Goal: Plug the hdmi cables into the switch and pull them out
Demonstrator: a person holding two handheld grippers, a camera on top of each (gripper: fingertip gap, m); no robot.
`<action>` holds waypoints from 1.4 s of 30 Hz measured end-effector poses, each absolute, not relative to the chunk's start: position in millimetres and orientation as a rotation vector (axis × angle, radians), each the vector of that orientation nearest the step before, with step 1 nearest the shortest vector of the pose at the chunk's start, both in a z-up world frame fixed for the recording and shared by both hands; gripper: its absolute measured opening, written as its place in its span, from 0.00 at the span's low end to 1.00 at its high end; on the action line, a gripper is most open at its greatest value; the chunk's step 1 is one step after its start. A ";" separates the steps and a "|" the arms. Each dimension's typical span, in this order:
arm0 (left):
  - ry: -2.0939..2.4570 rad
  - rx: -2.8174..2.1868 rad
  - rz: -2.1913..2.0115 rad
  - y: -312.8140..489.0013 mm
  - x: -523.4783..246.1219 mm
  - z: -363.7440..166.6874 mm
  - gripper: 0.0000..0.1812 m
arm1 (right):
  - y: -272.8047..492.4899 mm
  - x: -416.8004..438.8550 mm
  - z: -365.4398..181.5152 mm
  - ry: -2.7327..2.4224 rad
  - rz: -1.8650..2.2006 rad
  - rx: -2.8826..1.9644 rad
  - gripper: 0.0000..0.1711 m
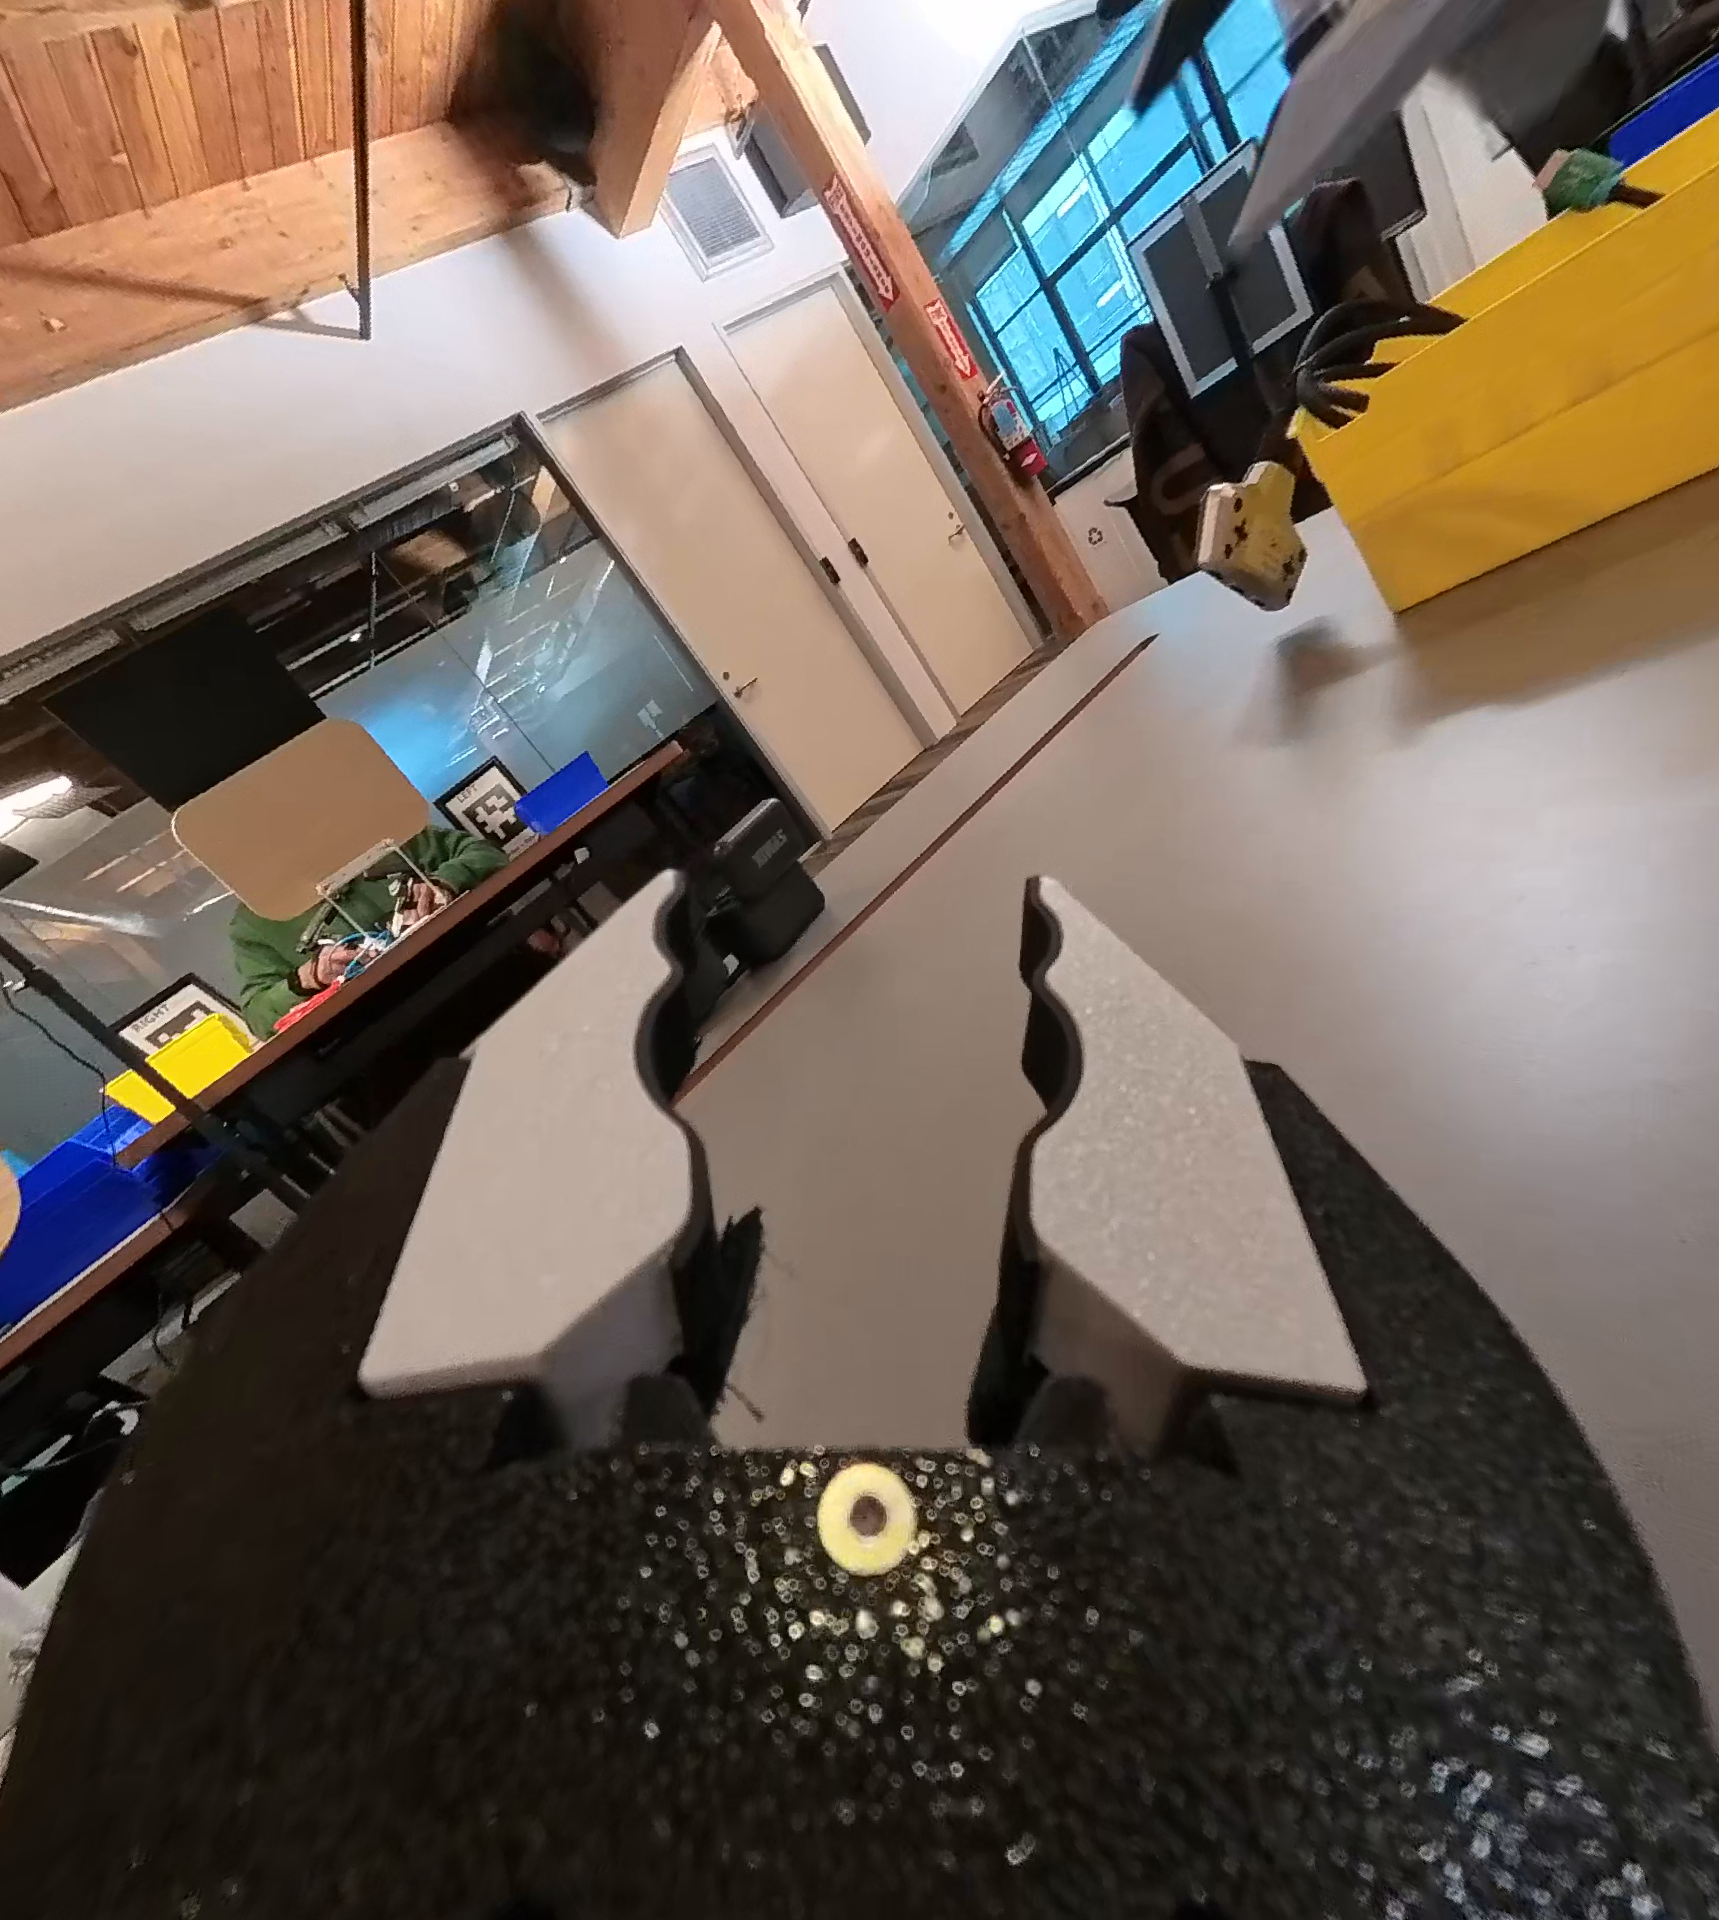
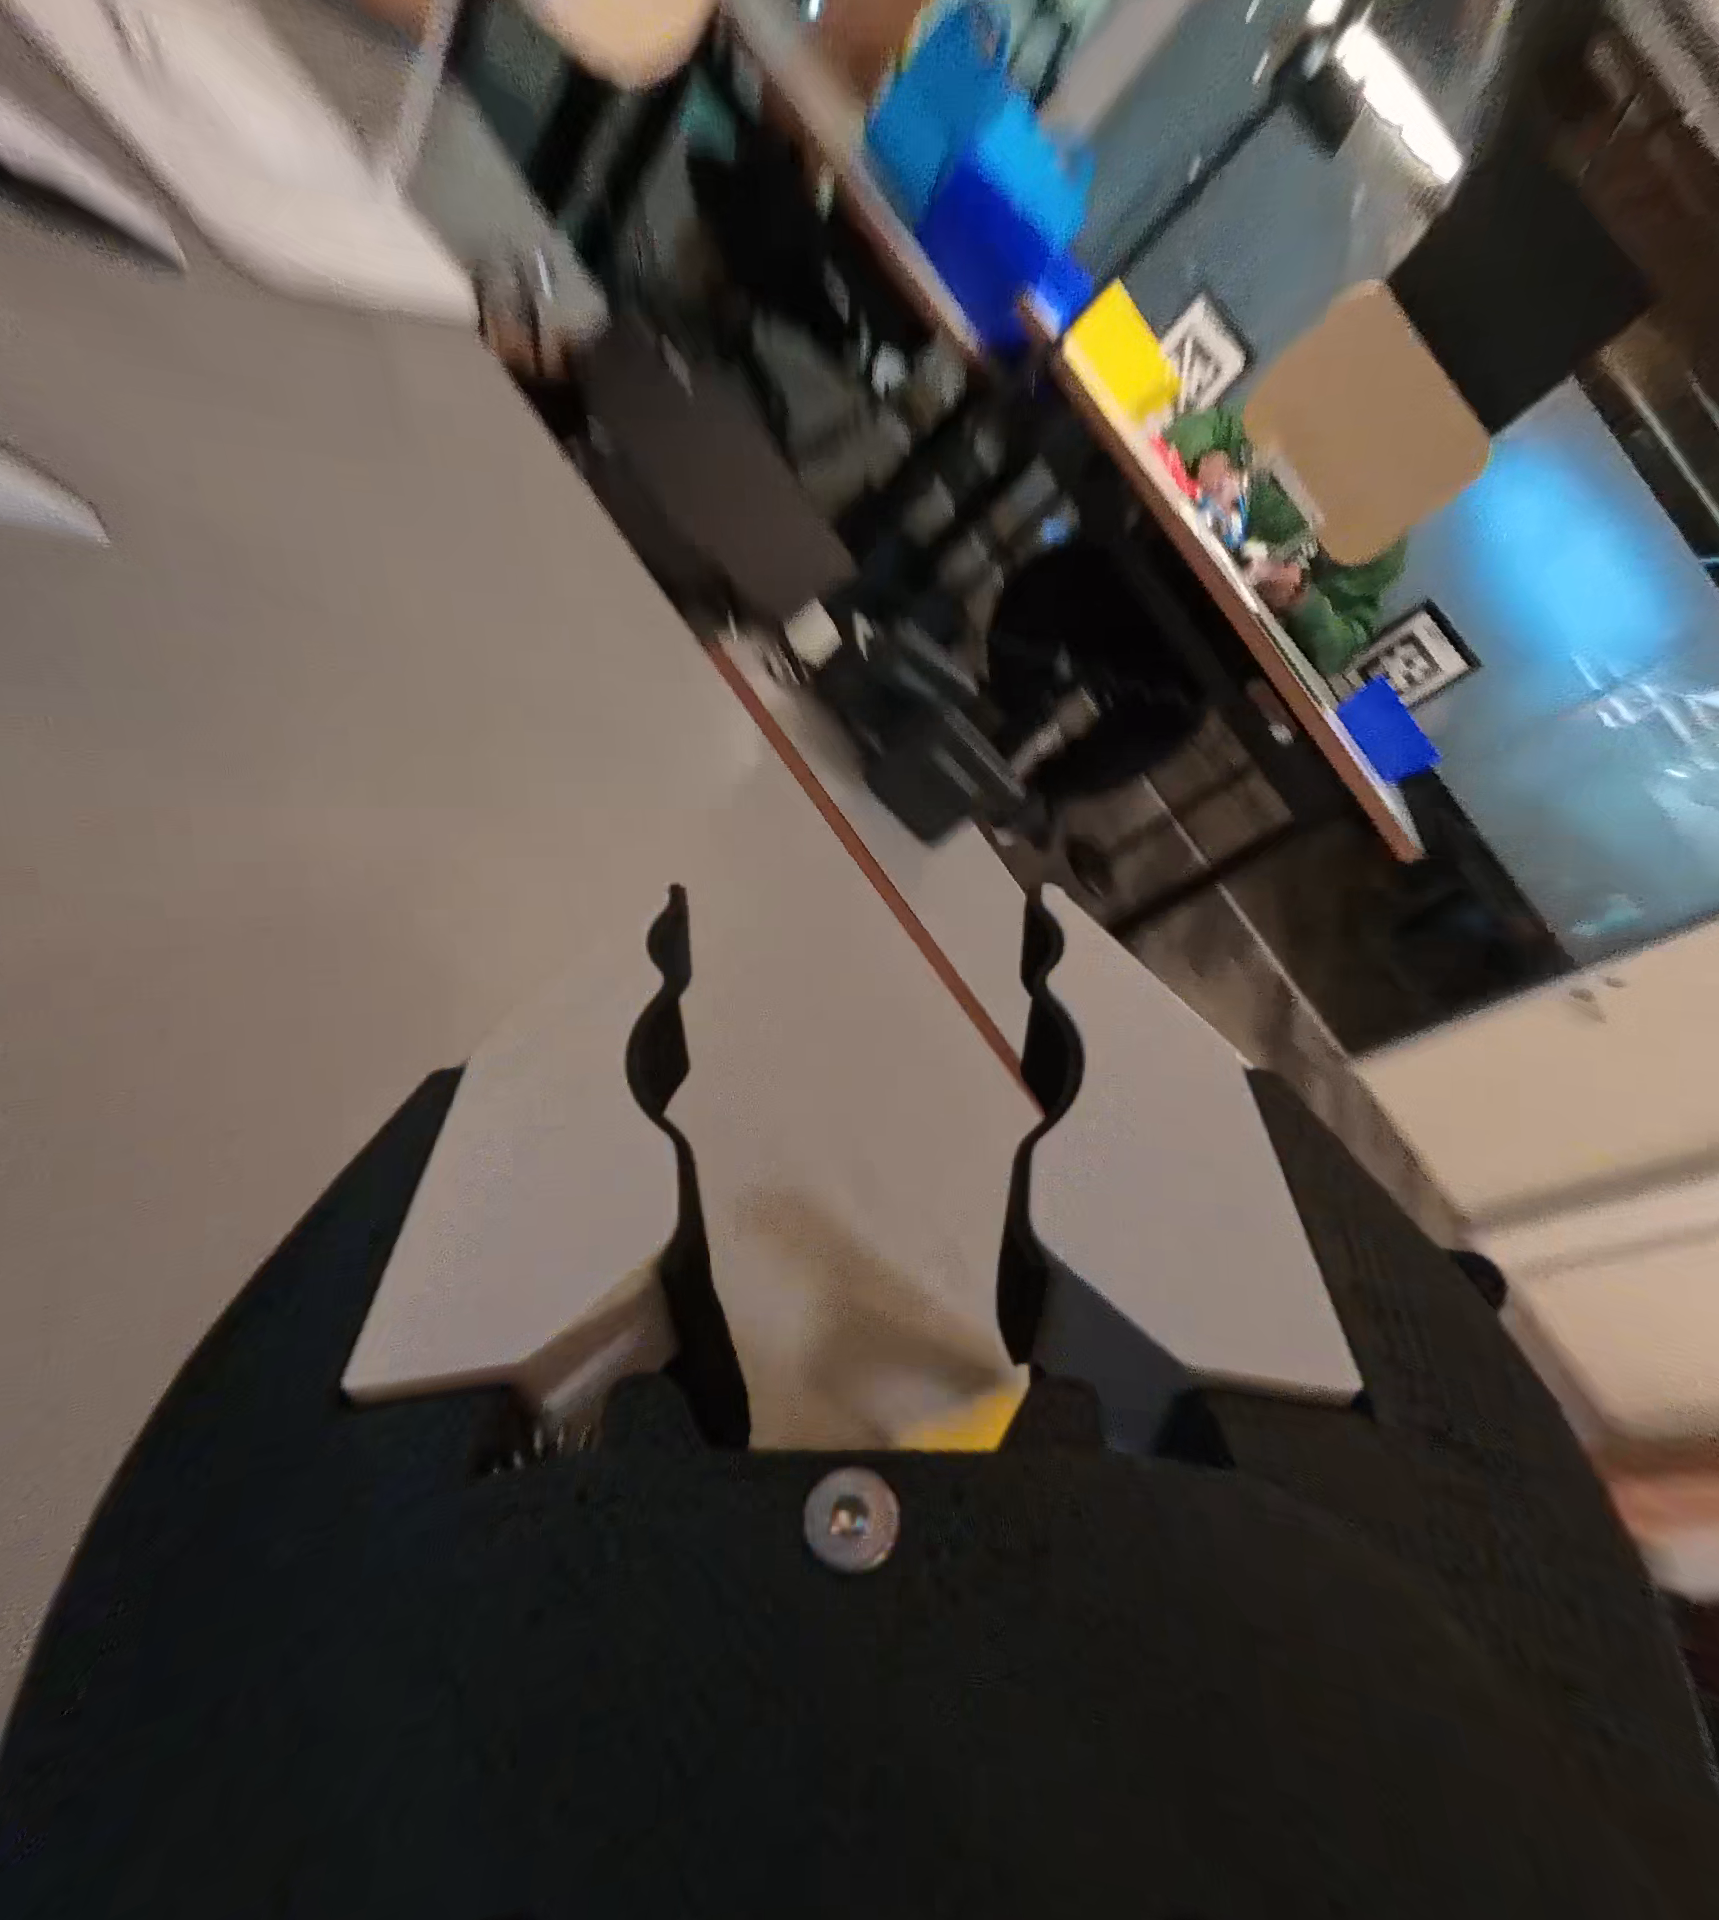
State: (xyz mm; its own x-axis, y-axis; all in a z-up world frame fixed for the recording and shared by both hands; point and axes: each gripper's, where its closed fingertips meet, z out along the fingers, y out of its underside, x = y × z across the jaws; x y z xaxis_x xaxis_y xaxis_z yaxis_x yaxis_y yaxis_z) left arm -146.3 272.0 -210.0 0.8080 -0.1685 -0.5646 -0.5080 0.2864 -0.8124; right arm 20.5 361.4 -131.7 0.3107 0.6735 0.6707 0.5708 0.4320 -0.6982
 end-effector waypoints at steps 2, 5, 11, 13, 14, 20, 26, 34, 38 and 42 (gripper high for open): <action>0.622 -1.288 0.253 272.7 -148.7 -210.0 0.34 | 359.7 -13.9 -148.4 -1.191 0.270 -1.189 0.36; 0.611 -1.293 0.253 273.2 -151.4 -210.0 0.34 | 372.8 -39.3 -164.1 -0.906 0.408 -1.129 0.30; 0.601 -1.305 0.251 275.3 -154.4 -211.9 0.33 | 386.9 -58.3 -193.9 -0.810 0.405 -1.091 0.29; 0.600 -1.310 0.249 276.0 -154.7 -213.0 0.33 | 380.1 -58.9 -201.2 -0.850 0.411 -1.070 0.29; 0.598 -1.311 0.249 276.4 -155.0 -213.2 0.33 | 377.7 -58.8 -202.6 -0.865 0.411 -1.062 0.29; 0.583 -1.326 0.246 278.7 -158.4 -214.7 0.32 | 377.4 -59.3 -203.4 -0.876 0.422 -1.052 0.28; 0.620 -1.318 0.315 273.0 -156.7 -210.4 0.32 | 381.3 -59.5 -207.6 -0.884 0.415 -1.069 0.26; 0.368 -1.505 0.288 210.8 -196.2 -140.5 0.33 | 386.0 -55.1 -206.6 -0.857 0.427 -1.086 0.25; 0.309 -1.771 0.558 182.1 -313.7 -129.4 0.30 | 384.8 -60.6 -207.9 -0.882 0.424 -1.074 0.24; 0.523 -2.214 0.798 162.0 -417.8 -176.8 0.43 | 384.0 -63.6 -208.5 -0.898 0.429 -1.065 0.23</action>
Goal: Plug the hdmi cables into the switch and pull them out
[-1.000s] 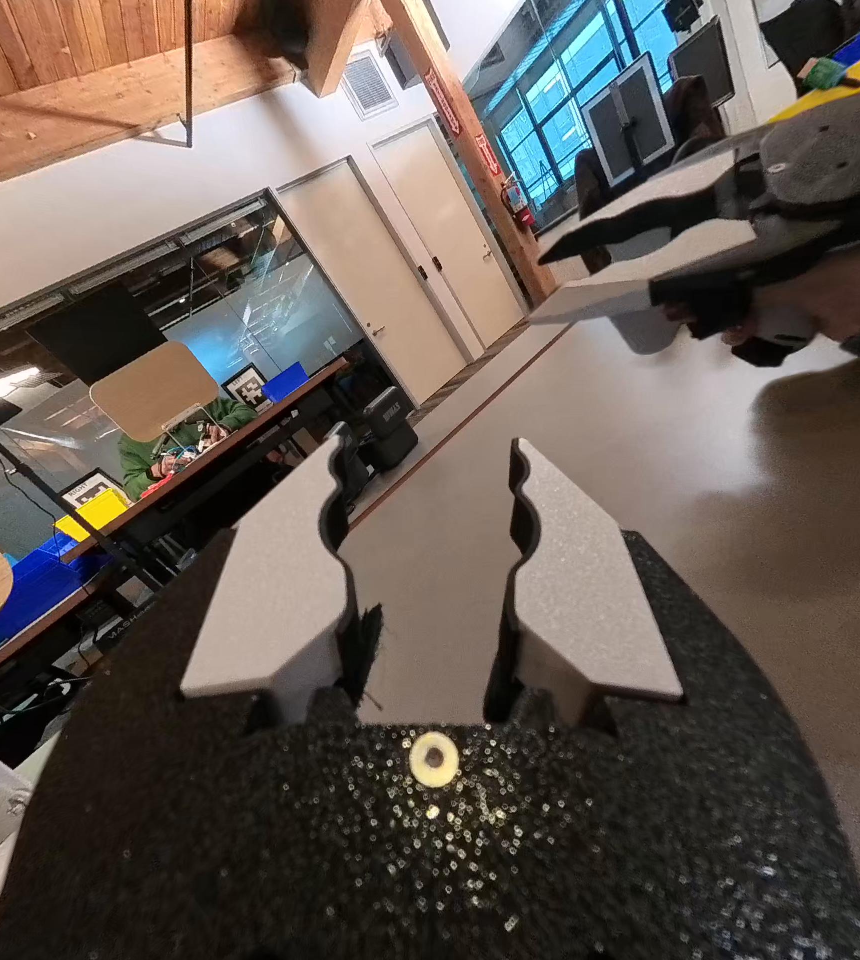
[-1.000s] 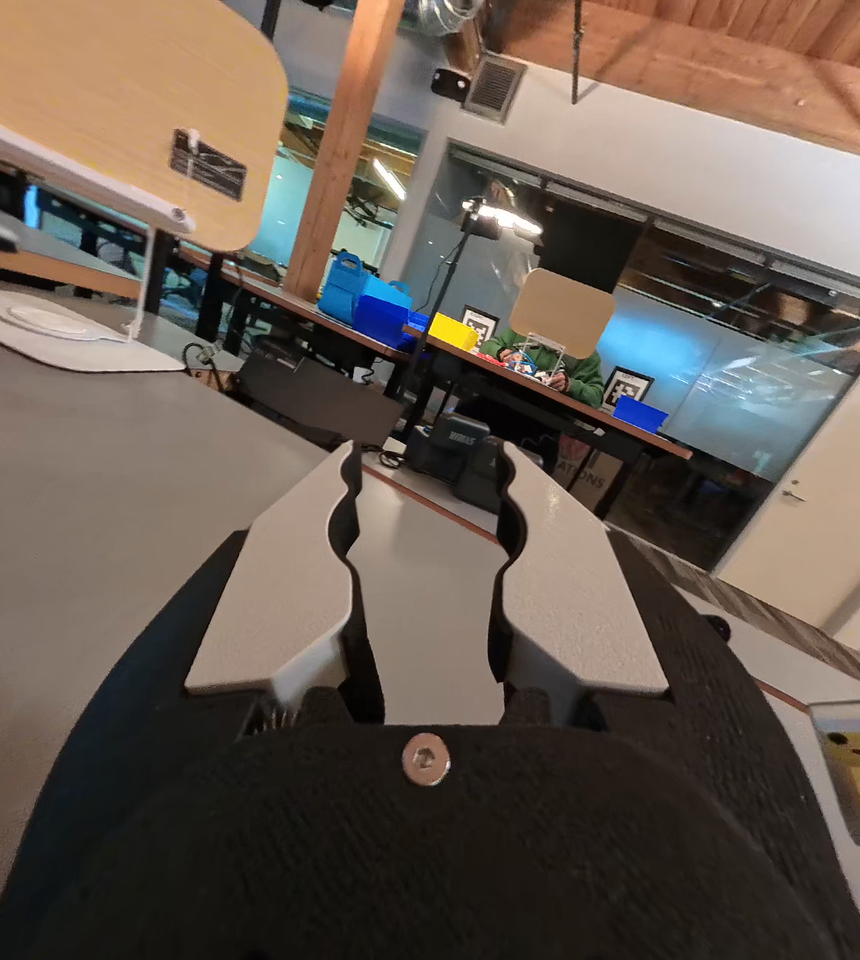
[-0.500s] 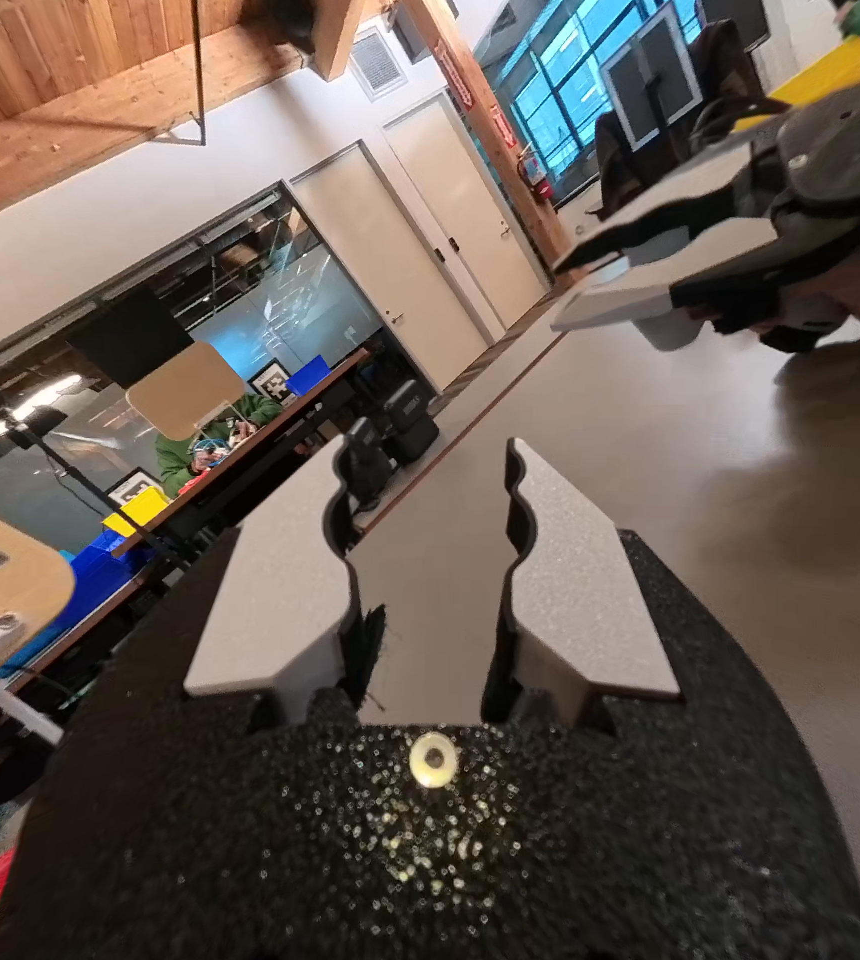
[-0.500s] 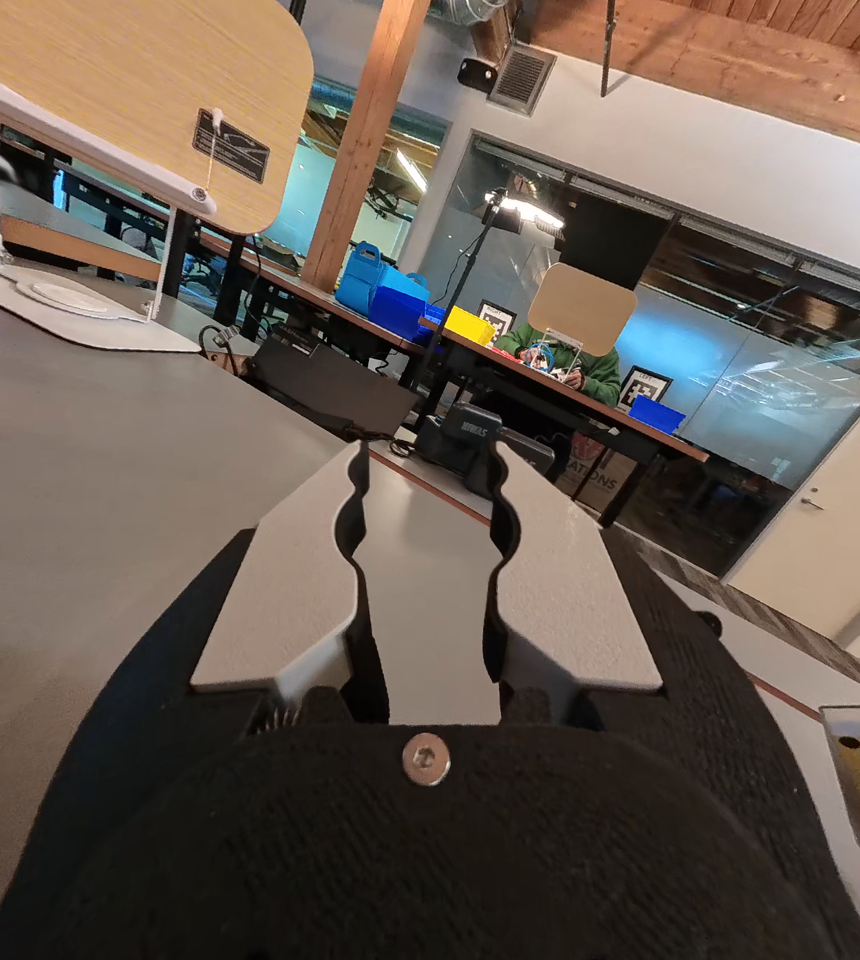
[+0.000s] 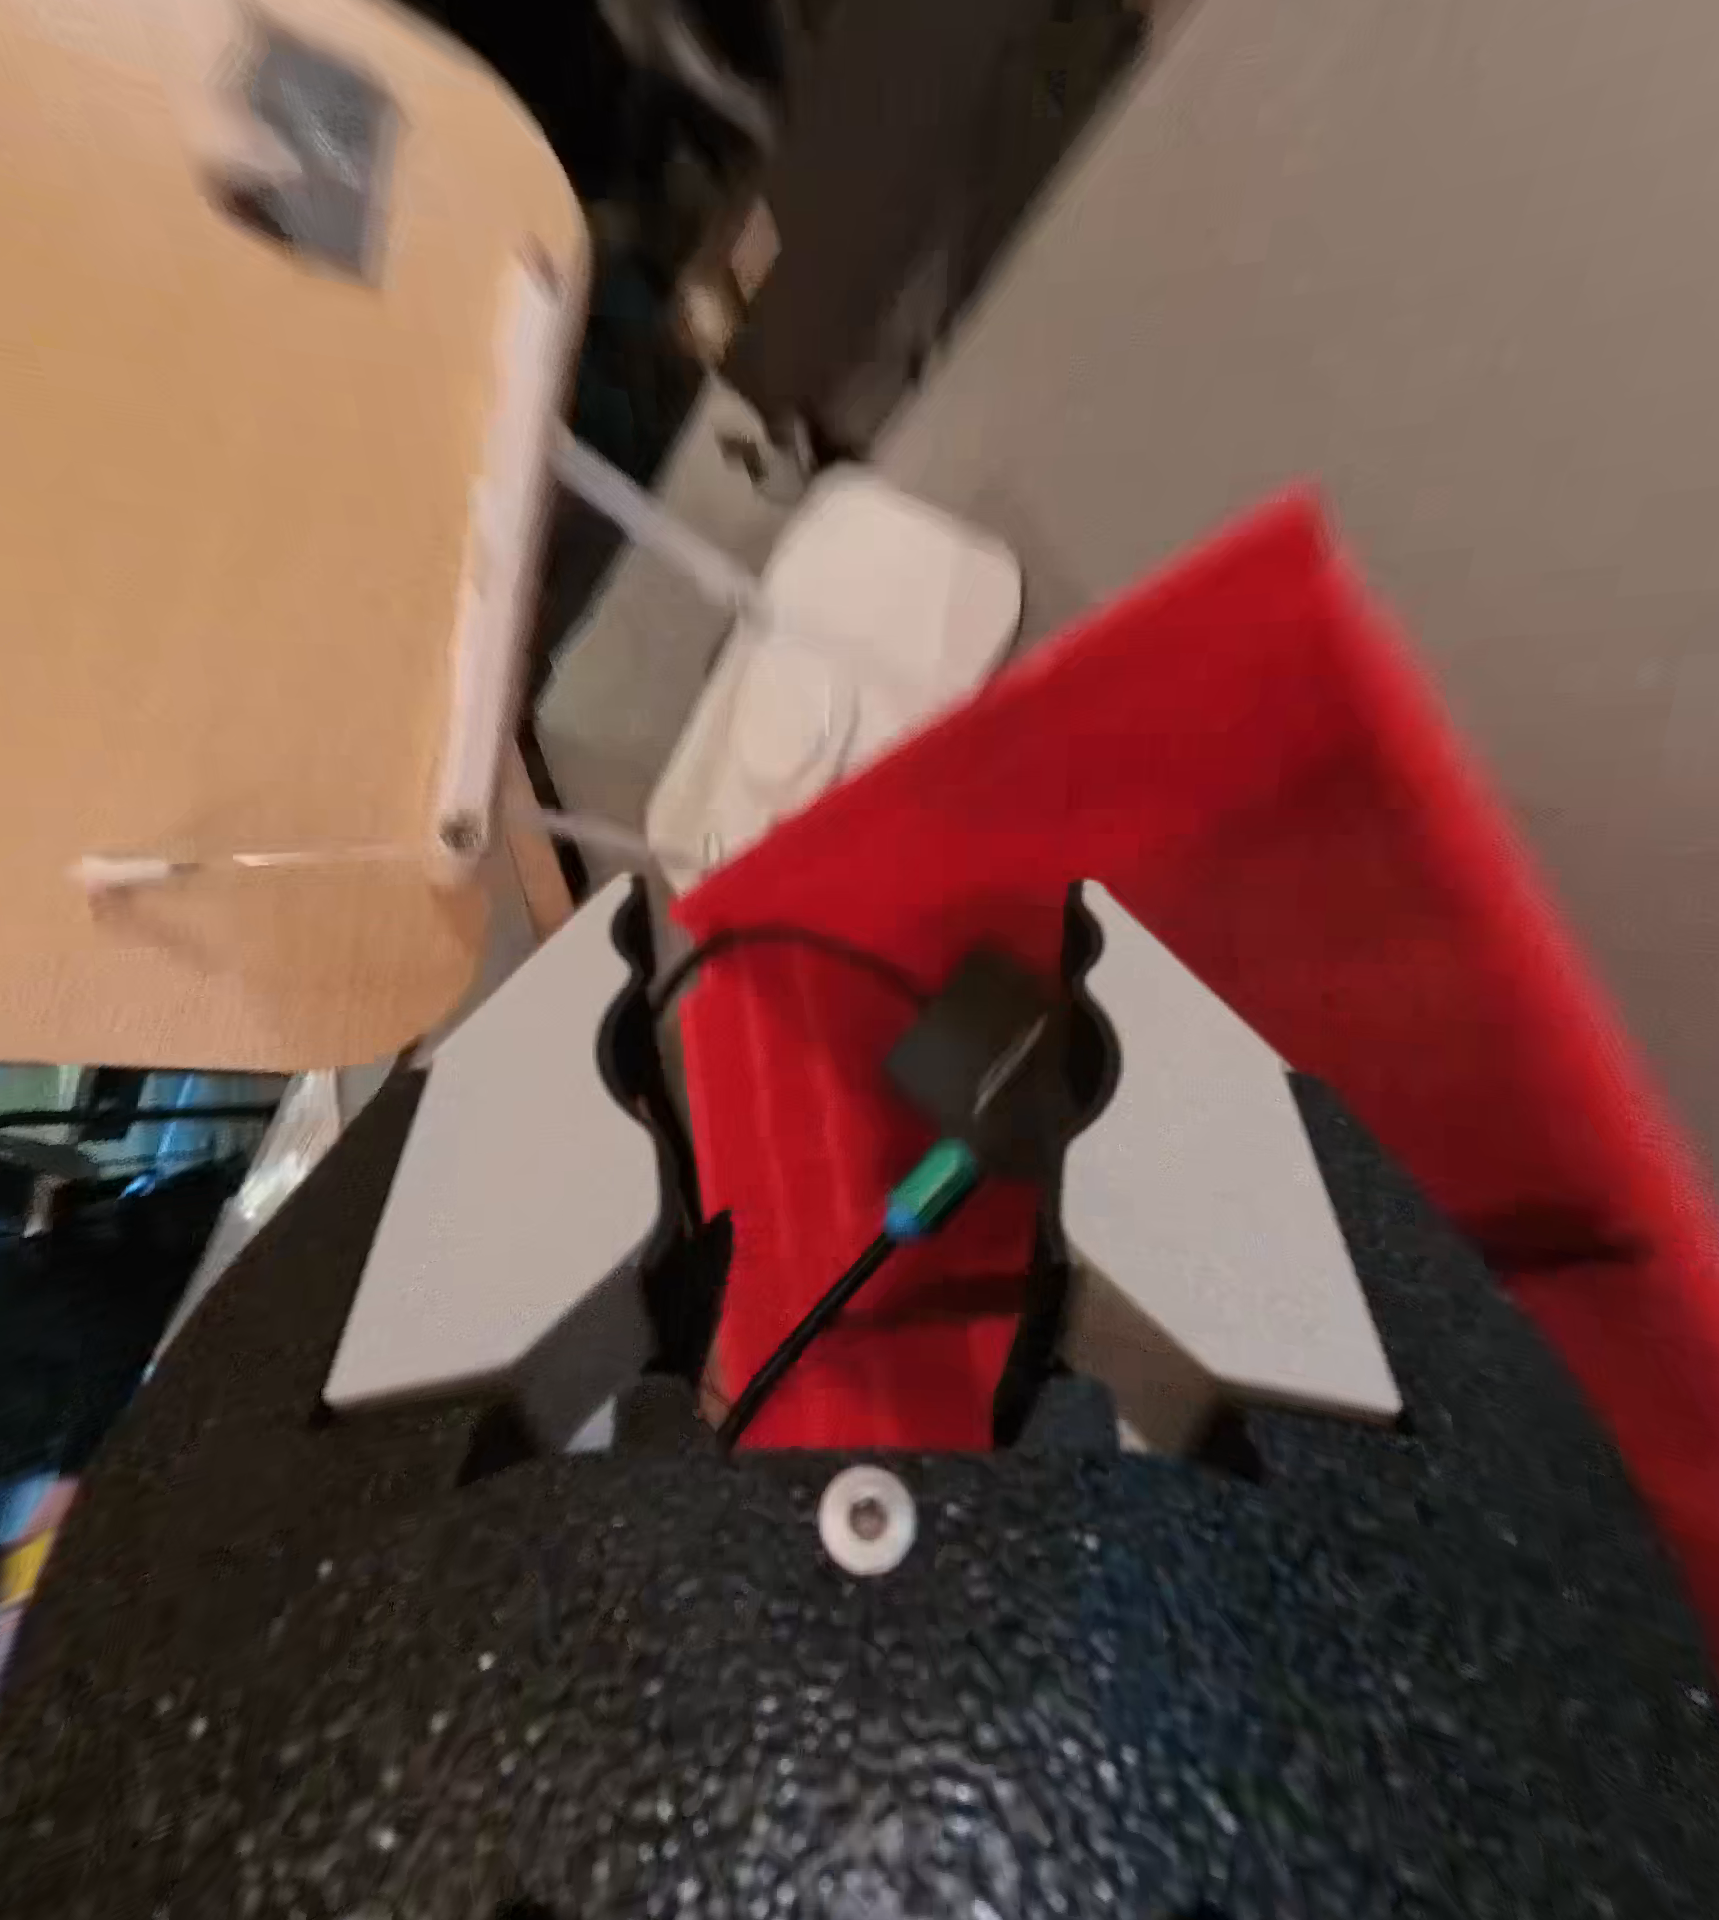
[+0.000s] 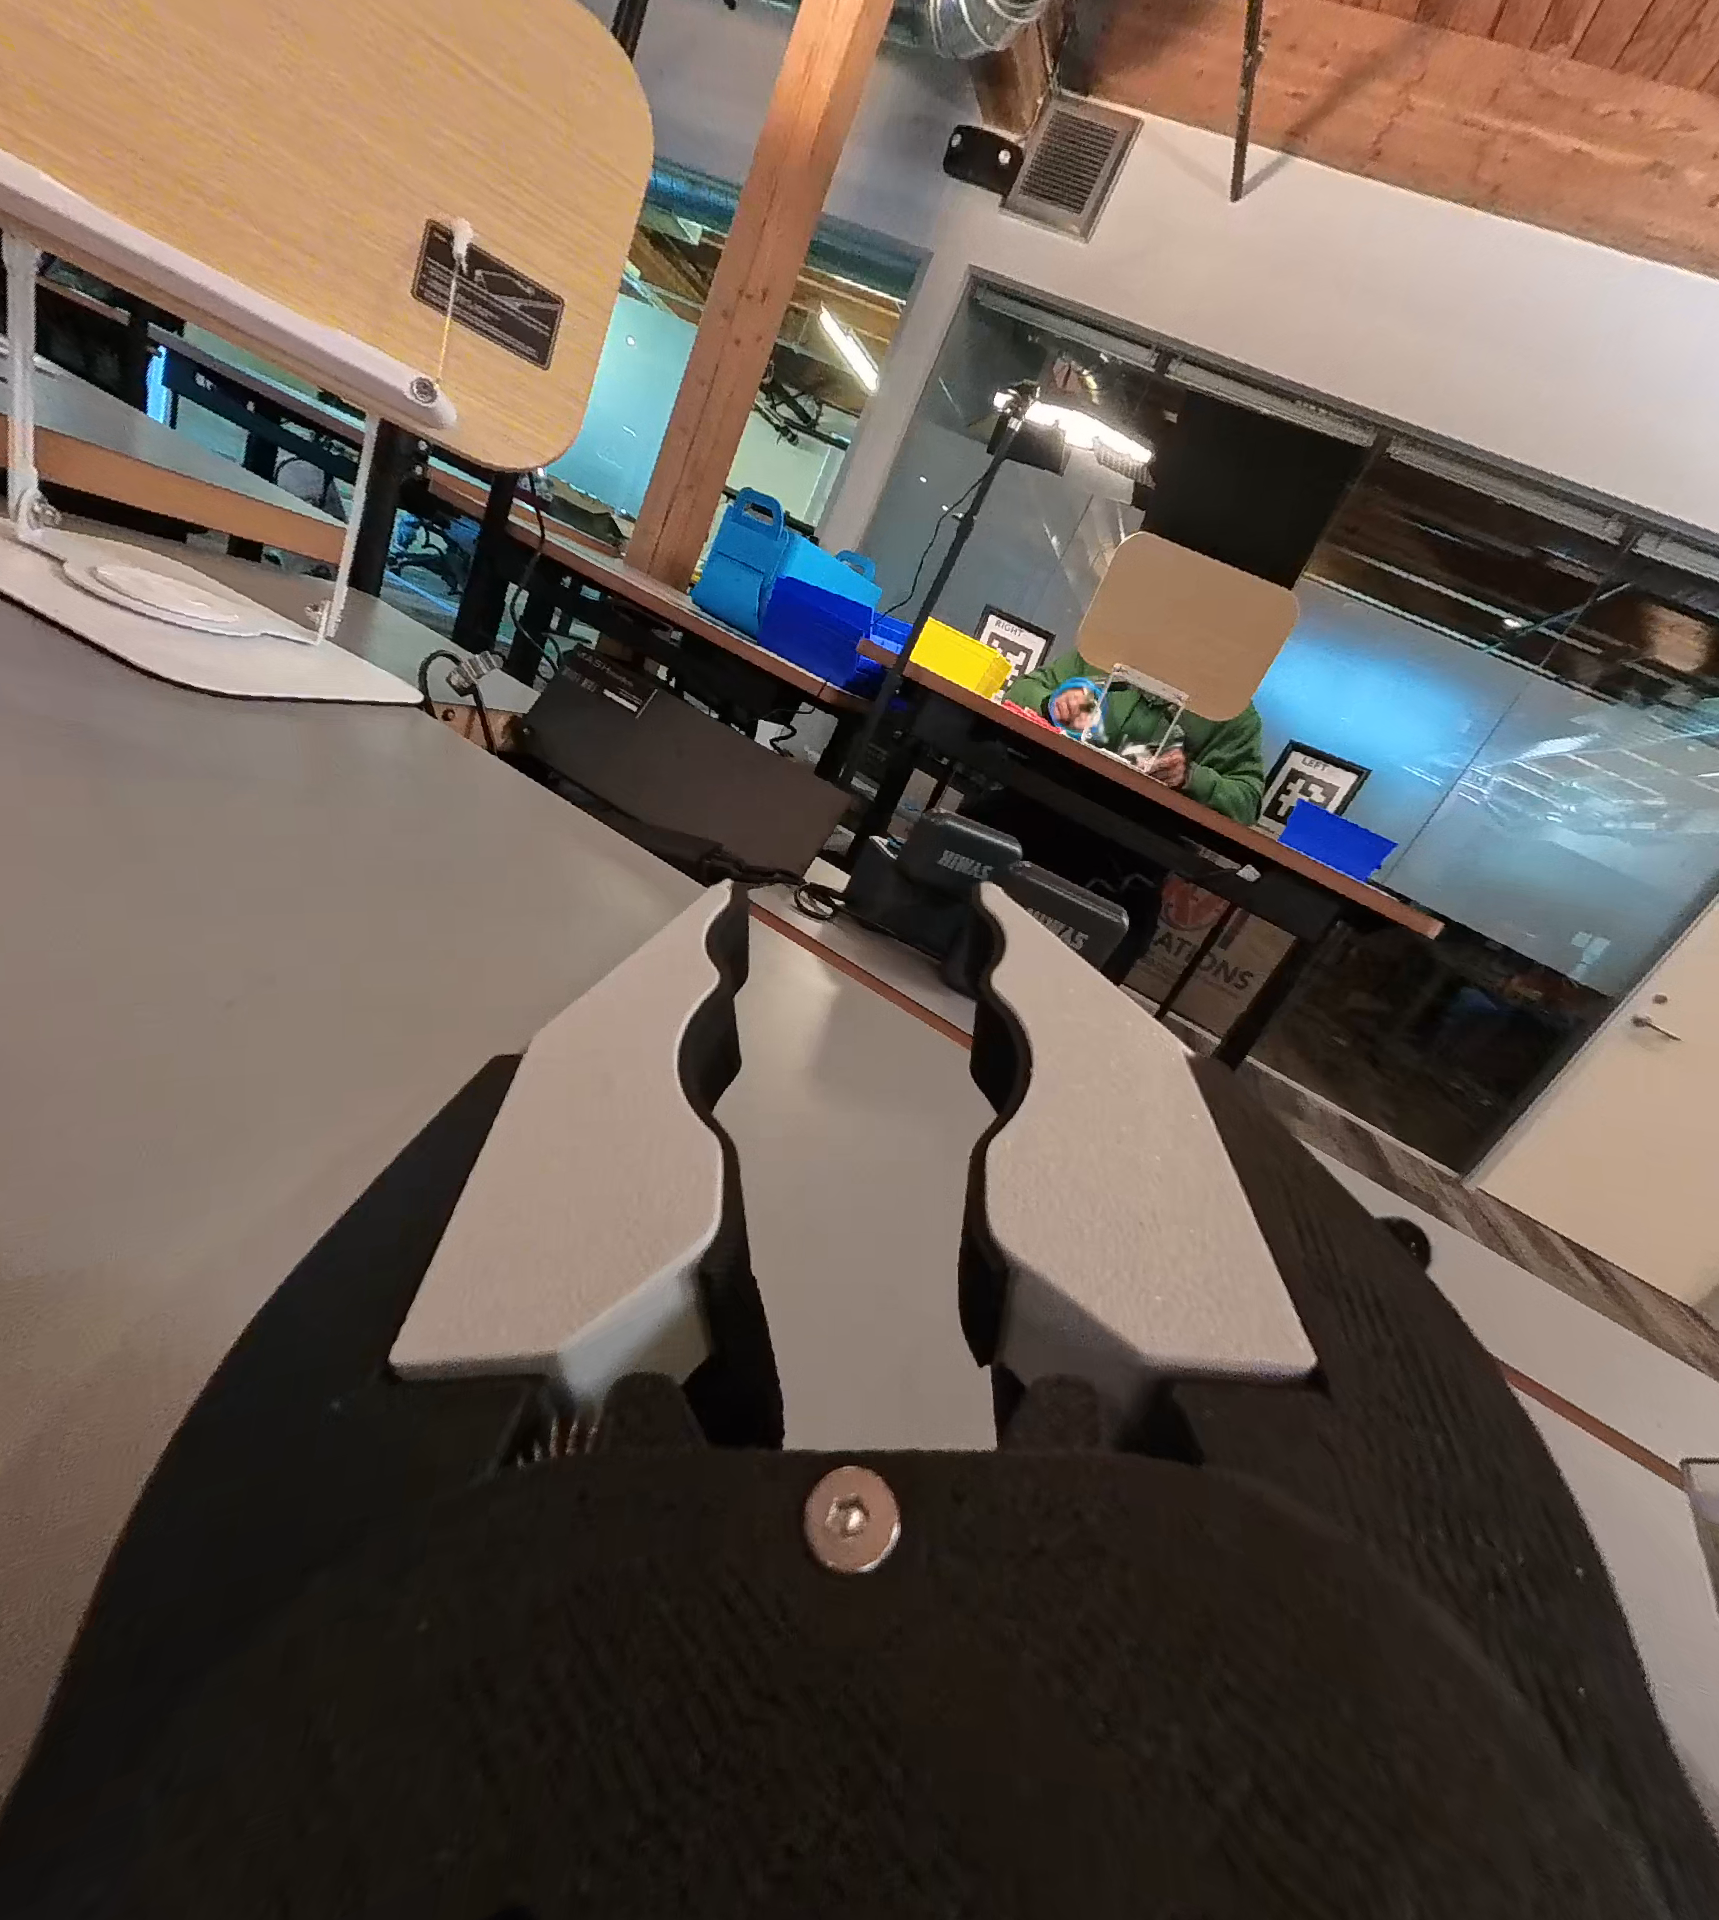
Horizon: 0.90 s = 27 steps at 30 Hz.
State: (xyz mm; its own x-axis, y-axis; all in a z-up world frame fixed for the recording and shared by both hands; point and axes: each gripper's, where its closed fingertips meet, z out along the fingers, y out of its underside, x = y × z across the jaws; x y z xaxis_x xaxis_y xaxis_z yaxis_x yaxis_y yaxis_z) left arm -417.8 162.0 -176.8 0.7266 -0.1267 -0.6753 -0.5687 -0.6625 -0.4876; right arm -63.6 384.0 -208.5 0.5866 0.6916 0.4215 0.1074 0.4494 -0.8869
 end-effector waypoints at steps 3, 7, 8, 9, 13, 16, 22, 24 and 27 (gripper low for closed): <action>0.651 -2.558 0.781 141.5 -456.6 -222.8 0.48 | 382.7 -64.1 -208.4 -0.904 0.437 -1.060 0.23; 0.744 -2.810 0.583 132.8 -459.1 -265.1 0.48 | 381.4 -64.5 -208.4 -0.911 0.445 -1.055 0.23; 0.757 -2.866 0.580 130.7 -462.3 -273.5 0.50 | 381.1 -64.6 -208.5 -0.912 0.446 -1.054 0.23; 0.769 -2.922 0.616 128.0 -468.7 -280.0 0.54 | 381.0 -64.8 -208.5 -0.914 0.447 -1.053 0.23; 0.815 -3.031 0.695 130.9 -481.6 -289.7 0.55 | 380.7 -65.0 -208.5 -0.916 0.449 -1.052 0.23; 0.896 -3.126 0.774 125.0 -493.9 -300.5 0.51 | 380.1 -65.6 -208.8 -0.921 0.448 -1.049 0.23; 0.971 -3.149 0.750 122.3 -492.8 -313.0 0.41 | 379.5 -66.3 -209.2 -0.927 0.448 -1.047 0.23; 1.030 -3.075 0.877 123.5 -500.4 -302.7 0.40 | 379.3 -66.5 -209.2 -0.928 0.449 -1.046 0.23; 0.952 -2.911 0.974 133.4 -500.8 -271.1 0.39 | 379.0 -66.9 -209.4 -0.931 0.447 -1.045 0.23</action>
